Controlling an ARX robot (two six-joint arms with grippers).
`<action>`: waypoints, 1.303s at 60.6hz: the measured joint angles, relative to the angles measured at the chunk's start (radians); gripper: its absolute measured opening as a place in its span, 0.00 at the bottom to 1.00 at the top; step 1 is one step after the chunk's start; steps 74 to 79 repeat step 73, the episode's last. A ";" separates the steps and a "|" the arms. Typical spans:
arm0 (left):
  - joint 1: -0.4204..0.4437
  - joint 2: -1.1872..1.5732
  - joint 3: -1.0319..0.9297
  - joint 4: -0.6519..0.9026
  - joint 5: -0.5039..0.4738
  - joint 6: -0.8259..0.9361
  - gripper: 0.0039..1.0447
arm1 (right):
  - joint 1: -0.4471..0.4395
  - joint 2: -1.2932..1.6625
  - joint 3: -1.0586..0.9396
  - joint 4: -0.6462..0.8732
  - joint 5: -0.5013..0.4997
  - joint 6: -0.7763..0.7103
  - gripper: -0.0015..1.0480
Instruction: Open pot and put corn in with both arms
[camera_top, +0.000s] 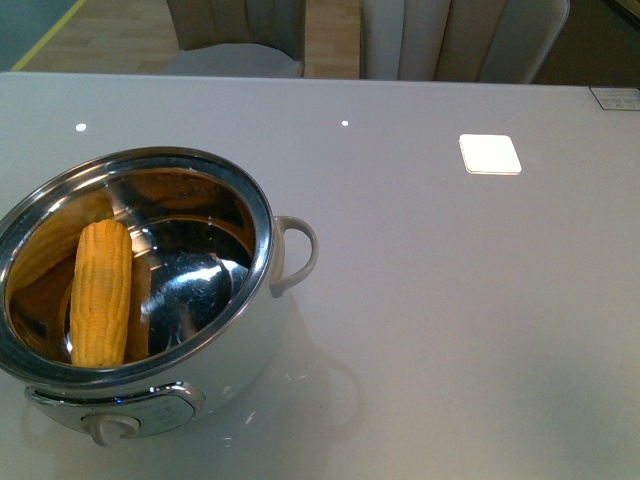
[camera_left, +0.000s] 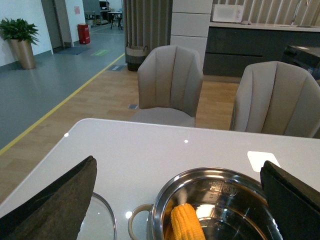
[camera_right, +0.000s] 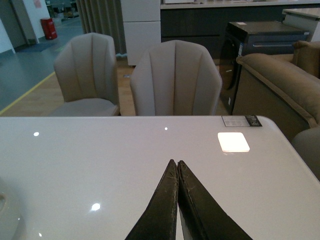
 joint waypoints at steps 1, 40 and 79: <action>0.000 0.000 0.000 0.000 0.000 0.000 0.94 | 0.000 0.000 0.000 0.000 0.000 0.000 0.02; 0.000 0.000 0.000 0.000 0.000 0.000 0.94 | 0.000 -0.002 0.000 -0.002 0.000 -0.001 0.86; 0.000 0.000 0.000 0.000 0.000 0.000 0.94 | 0.000 -0.002 0.000 -0.002 0.000 -0.001 0.92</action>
